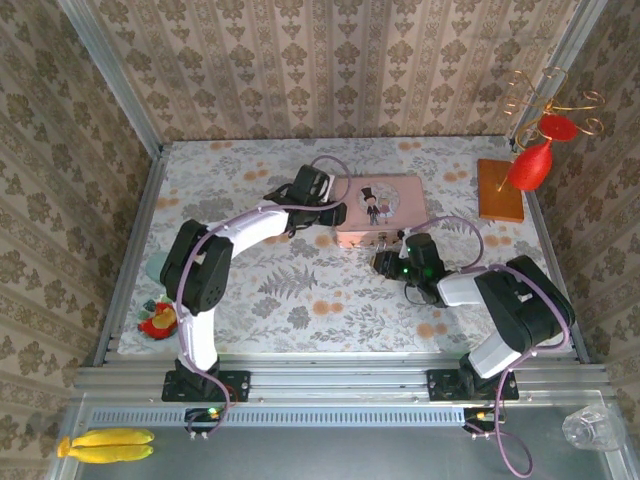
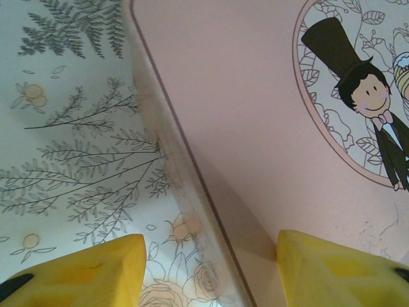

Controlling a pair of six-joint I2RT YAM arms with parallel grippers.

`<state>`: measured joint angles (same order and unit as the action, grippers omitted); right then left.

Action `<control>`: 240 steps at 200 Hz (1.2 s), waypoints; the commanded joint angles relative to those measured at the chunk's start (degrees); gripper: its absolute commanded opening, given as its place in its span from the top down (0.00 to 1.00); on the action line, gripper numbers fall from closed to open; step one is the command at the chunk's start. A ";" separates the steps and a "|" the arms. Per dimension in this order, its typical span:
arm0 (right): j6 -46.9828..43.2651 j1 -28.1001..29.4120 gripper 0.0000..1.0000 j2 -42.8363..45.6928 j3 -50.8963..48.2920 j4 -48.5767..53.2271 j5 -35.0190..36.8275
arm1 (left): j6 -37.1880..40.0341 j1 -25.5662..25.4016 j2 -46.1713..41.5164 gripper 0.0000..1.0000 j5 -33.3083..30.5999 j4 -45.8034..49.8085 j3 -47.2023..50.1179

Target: Unlock the padlock with the key

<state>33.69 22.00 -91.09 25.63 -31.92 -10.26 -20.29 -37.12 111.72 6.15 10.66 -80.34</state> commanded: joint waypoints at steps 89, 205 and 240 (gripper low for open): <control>5.93 1.56 0.98 -0.38 -0.81 -0.54 9.47 | -4.03 -0.84 -2.74 0.48 -7.83 -6.15 11.92; 22.62 0.07 1.00 -0.96 -2.88 -14.39 15.22 | -5.54 -7.73 -0.49 0.49 -11.87 -6.03 12.37; 28.36 -1.07 1.00 -5.15 -2.67 -22.79 15.74 | -5.95 -8.83 -1.53 0.49 -13.95 -6.04 14.48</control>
<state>56.47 22.26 -93.41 21.58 -45.84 1.67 -26.04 -44.58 108.03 -6.87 -3.90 -69.43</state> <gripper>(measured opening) 0.065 0.509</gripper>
